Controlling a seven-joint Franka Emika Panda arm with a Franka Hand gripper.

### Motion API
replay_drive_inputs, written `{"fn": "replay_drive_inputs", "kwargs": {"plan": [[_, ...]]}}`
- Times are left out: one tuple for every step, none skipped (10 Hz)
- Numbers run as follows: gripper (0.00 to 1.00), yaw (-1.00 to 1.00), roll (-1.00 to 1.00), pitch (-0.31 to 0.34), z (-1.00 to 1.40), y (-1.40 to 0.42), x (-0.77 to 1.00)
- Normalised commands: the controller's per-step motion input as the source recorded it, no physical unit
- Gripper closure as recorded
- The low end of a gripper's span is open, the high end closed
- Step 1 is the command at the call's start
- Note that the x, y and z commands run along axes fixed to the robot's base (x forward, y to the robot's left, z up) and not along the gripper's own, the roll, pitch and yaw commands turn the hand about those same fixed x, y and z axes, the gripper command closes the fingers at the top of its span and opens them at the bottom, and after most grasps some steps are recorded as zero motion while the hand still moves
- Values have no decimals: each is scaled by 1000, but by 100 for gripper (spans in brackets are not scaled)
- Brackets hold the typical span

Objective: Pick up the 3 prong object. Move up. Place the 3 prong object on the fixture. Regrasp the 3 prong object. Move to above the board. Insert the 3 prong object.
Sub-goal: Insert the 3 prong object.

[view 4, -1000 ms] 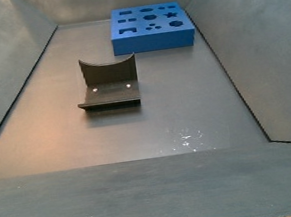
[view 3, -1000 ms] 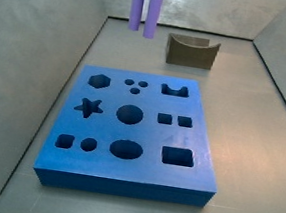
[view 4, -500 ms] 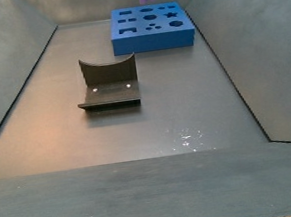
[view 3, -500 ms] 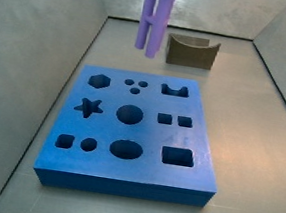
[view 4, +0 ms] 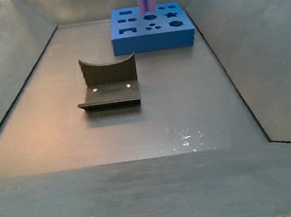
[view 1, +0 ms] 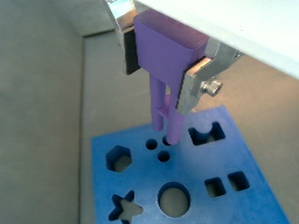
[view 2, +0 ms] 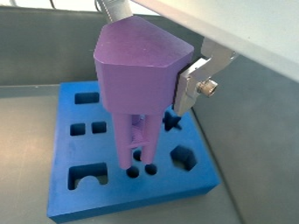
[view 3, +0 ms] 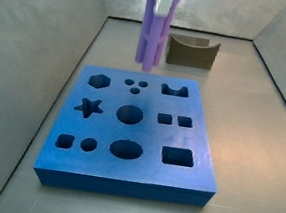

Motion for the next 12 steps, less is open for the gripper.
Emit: {"fn": "replay_drive_inputs", "kwargs": {"plan": [[100,0,150,-237,-657,-117,-60],[100,126,209,-193,-451,-209,-149],[100,109,0,-89,-77,-63,-29],[100,126,39,0,-54,0,23],[100,146,3,0,-43,86,63],[100,0,0,-43,-66,86,-89],[100,0,0,0,-237,0,-80],[100,-57,29,0,-146,-143,-111],[100,-86,39,0,-97,-103,-51],[100,-106,29,0,-11,-31,-143],[100,-100,26,0,-31,0,-214],[100,-54,-40,-10,0,126,-189]]}}
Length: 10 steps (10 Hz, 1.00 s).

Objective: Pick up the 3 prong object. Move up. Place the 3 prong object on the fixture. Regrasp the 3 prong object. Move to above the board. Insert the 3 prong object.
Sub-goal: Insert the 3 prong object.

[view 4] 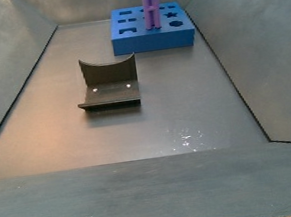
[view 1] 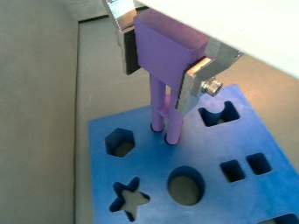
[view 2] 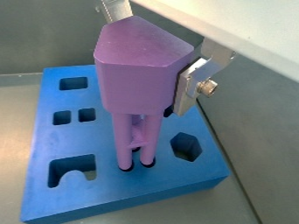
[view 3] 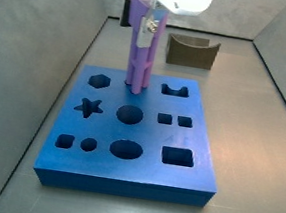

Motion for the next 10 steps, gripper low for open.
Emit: {"fn": "replay_drive_inputs", "kwargs": {"plan": [[100,0,-4,-57,0,83,-143],[100,0,0,-29,-31,17,-100],[100,0,-77,-31,-223,-3,100],[100,-9,-29,-49,-480,-117,326],[100,-209,-54,-64,-494,-137,251],[100,-254,-26,-39,-500,-143,226],[100,-243,0,-19,-589,-140,194],[100,-214,-17,-40,-574,-94,166],[100,-163,-30,-31,-380,0,100],[100,-20,-86,-107,-237,0,74]]}}
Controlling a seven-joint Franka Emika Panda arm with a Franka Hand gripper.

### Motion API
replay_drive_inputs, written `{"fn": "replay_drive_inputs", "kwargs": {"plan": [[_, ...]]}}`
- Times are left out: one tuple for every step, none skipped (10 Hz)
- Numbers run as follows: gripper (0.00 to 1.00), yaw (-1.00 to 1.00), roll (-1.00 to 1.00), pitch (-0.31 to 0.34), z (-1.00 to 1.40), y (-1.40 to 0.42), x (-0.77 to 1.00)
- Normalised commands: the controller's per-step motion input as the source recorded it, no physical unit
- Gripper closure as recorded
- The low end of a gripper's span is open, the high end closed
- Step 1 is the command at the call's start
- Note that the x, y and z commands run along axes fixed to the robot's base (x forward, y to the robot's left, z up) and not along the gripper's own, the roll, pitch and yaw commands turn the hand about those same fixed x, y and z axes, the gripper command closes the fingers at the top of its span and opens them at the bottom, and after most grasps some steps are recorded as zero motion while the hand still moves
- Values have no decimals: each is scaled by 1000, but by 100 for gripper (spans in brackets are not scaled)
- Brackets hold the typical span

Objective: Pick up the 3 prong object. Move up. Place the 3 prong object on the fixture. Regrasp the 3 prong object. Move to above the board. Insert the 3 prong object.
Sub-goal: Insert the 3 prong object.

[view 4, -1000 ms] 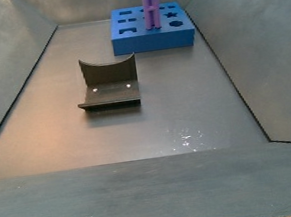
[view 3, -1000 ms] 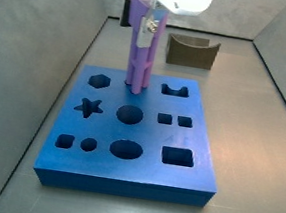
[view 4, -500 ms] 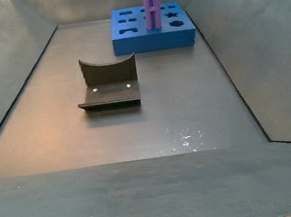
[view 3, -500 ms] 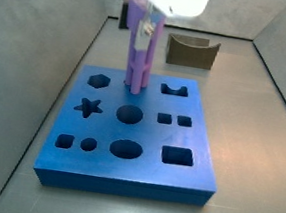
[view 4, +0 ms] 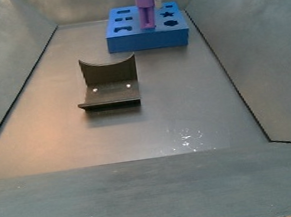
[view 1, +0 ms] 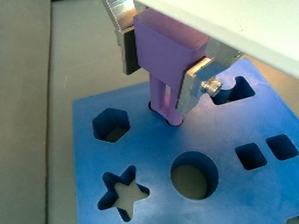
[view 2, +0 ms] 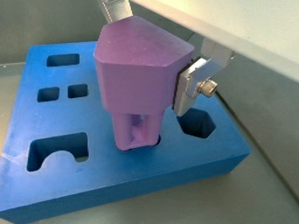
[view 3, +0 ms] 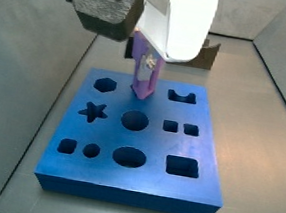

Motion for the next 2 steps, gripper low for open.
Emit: {"fn": "replay_drive_inputs", "kwargs": {"plan": [[100,0,-63,-54,-83,0,34],[100,0,0,0,0,0,0]]}}
